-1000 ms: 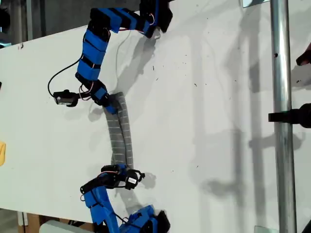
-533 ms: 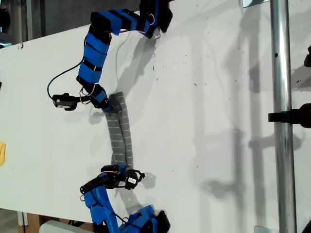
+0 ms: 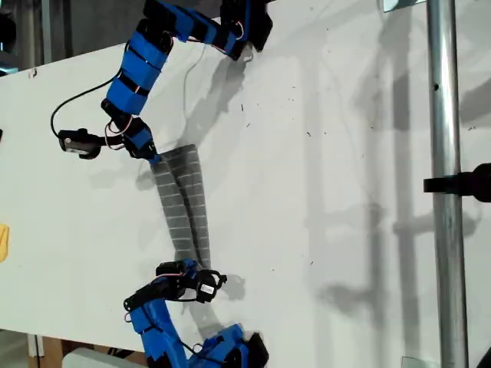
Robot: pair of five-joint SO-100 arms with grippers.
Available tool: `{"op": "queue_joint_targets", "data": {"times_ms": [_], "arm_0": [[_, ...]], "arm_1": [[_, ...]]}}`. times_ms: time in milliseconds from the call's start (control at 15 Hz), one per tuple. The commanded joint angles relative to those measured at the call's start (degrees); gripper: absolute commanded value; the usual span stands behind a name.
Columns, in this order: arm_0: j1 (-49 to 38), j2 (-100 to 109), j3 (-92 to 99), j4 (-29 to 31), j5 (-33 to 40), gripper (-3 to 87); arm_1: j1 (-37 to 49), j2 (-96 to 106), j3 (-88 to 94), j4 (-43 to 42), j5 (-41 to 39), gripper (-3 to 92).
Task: Grasp corners of a towel and fold twice.
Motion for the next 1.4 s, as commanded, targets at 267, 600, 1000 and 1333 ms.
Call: {"op": "queue_joint_targets", "data": {"times_ms": [267,600,1000,1333], "arm_0": [[-4.66,4.39,-9.23,6.86,4.13,1.8],[1.05,3.96,-6.33,5.27,-0.18,2.3],[2.37,1.41,-5.62,2.64,-1.23,2.6],[2.11,1.58,-6.50,3.87,-1.05,2.6]], "arm_1": [[2.46,13.45,-0.62,4.92,-2.46,-0.2],[-2.55,13.80,7.82,4.83,-0.62,-0.2],[-3.96,13.45,2.02,7.65,0.53,31.6],[-1.05,3.34,0.44,4.13,1.67,35.9]]}}
